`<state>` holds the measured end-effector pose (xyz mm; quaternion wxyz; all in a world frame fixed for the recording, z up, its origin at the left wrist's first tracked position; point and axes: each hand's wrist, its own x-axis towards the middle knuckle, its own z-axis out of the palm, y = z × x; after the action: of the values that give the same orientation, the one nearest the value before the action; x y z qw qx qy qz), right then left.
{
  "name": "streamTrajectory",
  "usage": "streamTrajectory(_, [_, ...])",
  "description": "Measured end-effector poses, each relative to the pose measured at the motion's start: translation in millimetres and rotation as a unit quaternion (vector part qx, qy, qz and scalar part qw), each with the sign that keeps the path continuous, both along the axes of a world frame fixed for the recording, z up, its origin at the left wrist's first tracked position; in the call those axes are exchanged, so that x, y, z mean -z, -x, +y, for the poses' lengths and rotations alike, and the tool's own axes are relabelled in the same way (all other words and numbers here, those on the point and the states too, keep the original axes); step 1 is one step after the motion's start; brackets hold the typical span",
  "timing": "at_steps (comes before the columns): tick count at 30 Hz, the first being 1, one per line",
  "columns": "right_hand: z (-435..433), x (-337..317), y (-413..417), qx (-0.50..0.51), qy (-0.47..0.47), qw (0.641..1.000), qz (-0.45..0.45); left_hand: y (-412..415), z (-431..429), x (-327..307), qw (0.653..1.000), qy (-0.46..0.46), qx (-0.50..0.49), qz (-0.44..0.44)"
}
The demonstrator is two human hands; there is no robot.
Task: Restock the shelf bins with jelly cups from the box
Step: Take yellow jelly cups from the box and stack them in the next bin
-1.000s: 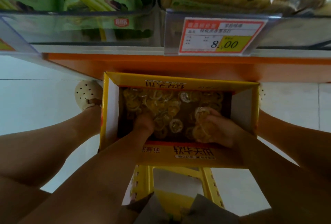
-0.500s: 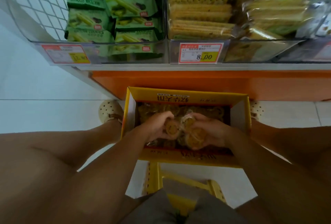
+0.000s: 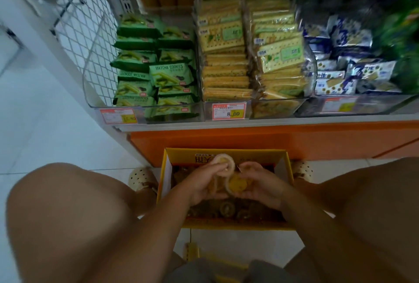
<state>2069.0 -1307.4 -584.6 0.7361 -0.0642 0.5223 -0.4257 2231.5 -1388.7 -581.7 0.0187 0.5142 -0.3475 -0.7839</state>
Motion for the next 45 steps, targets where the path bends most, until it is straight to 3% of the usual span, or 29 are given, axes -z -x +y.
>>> streamTrajectory(5, [10, -9, -6, 0.01, 0.071, 0.992, 0.1, 3, 3, -19, 0.999, 0.012, -0.033, -0.001])
streamTrajectory(14, [24, -53, -14, -0.011, 0.164, 0.943, 0.29, 13, 11, -62, 0.996, 0.081, -0.044, 0.01])
streamTrajectory(20, [20, -81, -19, 0.114, 0.122, 0.956, 0.239, 28, 16, -101, 0.989, 0.134, -0.059, 0.01])
streamTrajectory(25, [11, -127, -14, 0.204, 0.165, 0.937, 0.23, 34, 11, -163, 0.978, 0.199, -0.039, 0.048])
streamTrajectory(32, [2, -251, 23, 0.119, 0.269, 0.915, 0.277, 24, -12, -273, 0.923, 0.368, 0.004, 0.108])
streamTrajectory(38, [-60, -378, 79, -0.004, 0.325, 0.755, 0.57, 9, -50, -352, 0.857, 0.497, -0.031, 0.131])
streamTrajectory(42, [-136, -441, 111, -0.131, 0.279, 0.62, 0.722, 0, -77, -389, 0.813, 0.569, -0.052, 0.113])
streamTrajectory(45, [-202, -461, 131, -0.233, 0.232, 0.529, 0.783, -2, -94, -405, 0.793, 0.601, -0.057, 0.088])
